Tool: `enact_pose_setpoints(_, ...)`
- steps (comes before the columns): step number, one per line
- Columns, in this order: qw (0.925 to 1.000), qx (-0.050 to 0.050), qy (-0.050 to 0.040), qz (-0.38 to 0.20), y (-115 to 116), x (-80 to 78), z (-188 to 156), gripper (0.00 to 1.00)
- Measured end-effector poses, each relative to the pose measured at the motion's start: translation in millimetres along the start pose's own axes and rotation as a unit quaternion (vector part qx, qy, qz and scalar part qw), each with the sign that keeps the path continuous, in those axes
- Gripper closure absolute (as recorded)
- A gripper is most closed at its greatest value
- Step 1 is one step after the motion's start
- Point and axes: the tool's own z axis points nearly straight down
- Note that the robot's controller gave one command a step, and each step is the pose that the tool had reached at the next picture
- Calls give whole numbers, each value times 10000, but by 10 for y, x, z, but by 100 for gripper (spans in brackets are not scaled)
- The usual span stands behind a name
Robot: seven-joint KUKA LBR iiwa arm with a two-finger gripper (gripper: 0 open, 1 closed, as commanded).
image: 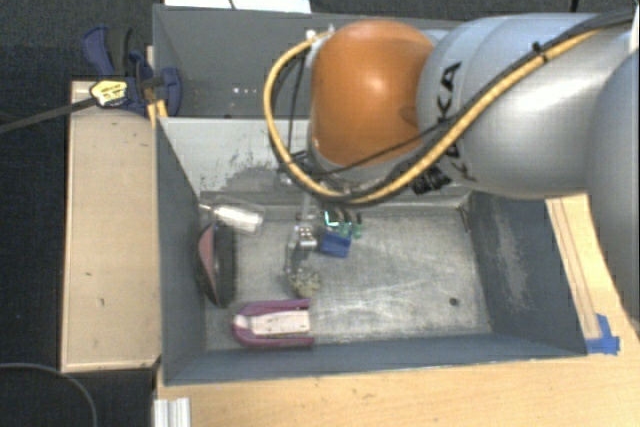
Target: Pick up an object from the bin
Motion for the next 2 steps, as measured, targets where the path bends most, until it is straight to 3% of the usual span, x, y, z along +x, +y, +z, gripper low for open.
enact_pose_setpoints(1,9934,9,4,-1148,-252,453,955,0)
enact_pose_setpoints(2,9850,-3,-82,-1721,-186,539,1349,0)
